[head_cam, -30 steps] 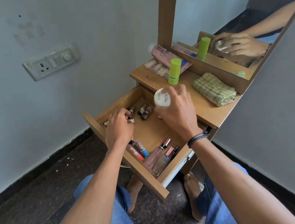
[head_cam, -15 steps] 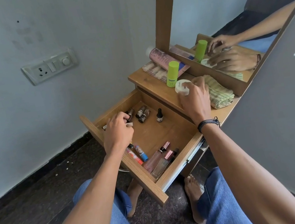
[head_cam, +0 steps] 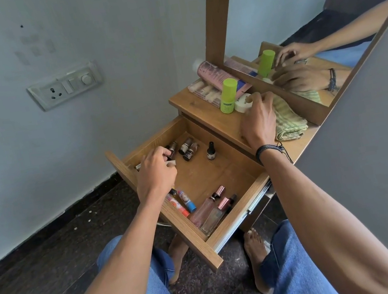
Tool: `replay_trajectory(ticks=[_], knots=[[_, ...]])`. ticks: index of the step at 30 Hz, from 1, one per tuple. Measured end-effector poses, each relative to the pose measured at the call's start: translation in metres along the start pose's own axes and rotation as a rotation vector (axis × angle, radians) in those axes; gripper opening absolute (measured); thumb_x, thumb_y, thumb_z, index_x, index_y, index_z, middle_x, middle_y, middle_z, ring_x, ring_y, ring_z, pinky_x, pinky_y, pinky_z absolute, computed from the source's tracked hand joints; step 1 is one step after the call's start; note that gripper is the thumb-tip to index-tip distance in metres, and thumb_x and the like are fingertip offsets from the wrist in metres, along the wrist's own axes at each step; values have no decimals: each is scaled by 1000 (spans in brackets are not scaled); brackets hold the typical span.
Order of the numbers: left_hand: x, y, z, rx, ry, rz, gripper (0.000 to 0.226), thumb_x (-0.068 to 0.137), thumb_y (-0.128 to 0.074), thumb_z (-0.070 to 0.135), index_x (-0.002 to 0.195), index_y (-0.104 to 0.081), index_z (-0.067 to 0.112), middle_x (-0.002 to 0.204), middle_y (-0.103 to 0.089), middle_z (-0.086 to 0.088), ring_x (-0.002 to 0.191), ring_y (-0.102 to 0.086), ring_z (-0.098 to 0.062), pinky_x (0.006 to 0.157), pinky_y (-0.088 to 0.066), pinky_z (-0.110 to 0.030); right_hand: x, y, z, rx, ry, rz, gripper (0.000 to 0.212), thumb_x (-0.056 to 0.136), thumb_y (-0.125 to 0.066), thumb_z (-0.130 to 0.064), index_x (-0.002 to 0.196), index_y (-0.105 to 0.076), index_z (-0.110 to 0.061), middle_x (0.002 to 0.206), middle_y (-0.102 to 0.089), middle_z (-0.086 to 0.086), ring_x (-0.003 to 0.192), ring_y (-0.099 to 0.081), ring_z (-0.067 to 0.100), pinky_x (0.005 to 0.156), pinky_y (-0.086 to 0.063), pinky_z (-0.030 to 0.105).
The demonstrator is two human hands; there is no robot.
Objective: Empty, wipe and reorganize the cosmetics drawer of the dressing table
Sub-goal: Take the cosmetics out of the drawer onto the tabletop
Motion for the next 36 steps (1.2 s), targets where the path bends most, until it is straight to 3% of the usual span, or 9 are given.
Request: replay_trajectory(ticks=[4, 8, 15, 20, 23, 27, 31, 33, 36], knots=[[0, 0, -1, 0, 10, -3, 23, 92, -64, 17, 112, -59, 28, 112, -64, 11, 98, -49, -8, 56, -34, -21, 5, -3, 0, 42, 2, 4, 18, 92, -45, 0, 99, -58, -9, 115, -54, 14, 90, -57, 37, 72, -35, 37], [0, -1, -1, -8, 1, -5, 23, 92, -65, 18, 112, -59, 28, 113, -64, 10, 99, -50, -8, 55, -33, -19, 5, -6, 4, 16, 31, -12, 23, 94, -47, -4, 100, -70, -4, 114, -65, 15, 99, -60, 36, 76, -38, 36], [-1, 2, 2, -7, -8, -2, 20, 92, -64, 21, 111, -60, 27, 112, -63, 10, 98, -50, -9, 56, -32, -19, 0, -7, 2, -63, 51, -55, 26, 91, -43, -3, 95, -68, 7, 105, -68, 25, 99, -61, 41, 75, -40, 39], [-3, 4, 3, -5, -4, -11, 21, 93, -63, 21, 113, -60, 26, 114, -63, 8, 100, -54, -11, 57, -35, -21, -3, -5, 1, -48, 29, -60, 25, 90, -44, -6, 82, -65, 4, 93, -67, 26, 84, -59, 42, 68, -34, 37], [-4, 5, 4, -6, -7, -16, 22, 93, -63, 20, 114, -60, 25, 116, -63, 7, 102, -55, -12, 60, -38, -22, -7, 1, -3, -13, 55, -22, 27, 91, -45, -10, 72, -62, -1, 80, -66, 19, 71, -51, 34, 66, -44, 39], [-4, 5, 4, -5, -10, -22, 23, 93, -64, 20, 115, -61, 25, 117, -63, 7, 106, -56, -12, 66, -42, -25, -32, 10, -14, 124, 276, 73, 21, 93, -54, -11, 86, -73, -5, 91, -72, 11, 78, -62, 27, 68, -52, 35], [-4, 6, 4, -5, -16, -22, 23, 91, -66, 19, 113, -61, 27, 117, -63, 8, 106, -56, -13, 69, -45, -29, -85, -7, -31, 117, 485, 30, 17, 94, -57, -12, 94, -74, -9, 91, -70, 4, 71, -61, 18, 57, -51, 29], [-4, 6, 5, -4, -17, -25, 23, 91, -65, 20, 112, -61, 28, 117, -63, 9, 105, -57, -14, 68, -45, -30, -102, -23, -37, 58, 443, -47, 19, 95, -56, -16, 103, -73, -10, 98, -70, 6, 78, -65, 23, 61, -53, 33], [-4, 6, 5, 4, -21, -28, 21, 92, -63, 20, 112, -61, 27, 117, -63, 9, 106, -57, -14, 68, -43, -29, -106, -47, -33, -42, 190, -242, 32, 96, -60, -26, 124, -58, -10, 111, -68, 12, 98, -65, 34, 72, -51, 40]])
Point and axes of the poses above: each hand's wrist, its own x-axis towards the middle knuckle, its own y-axis out of the back of the hand, z = x × y, the point moved 3 cm from there along x, towards the middle knuckle
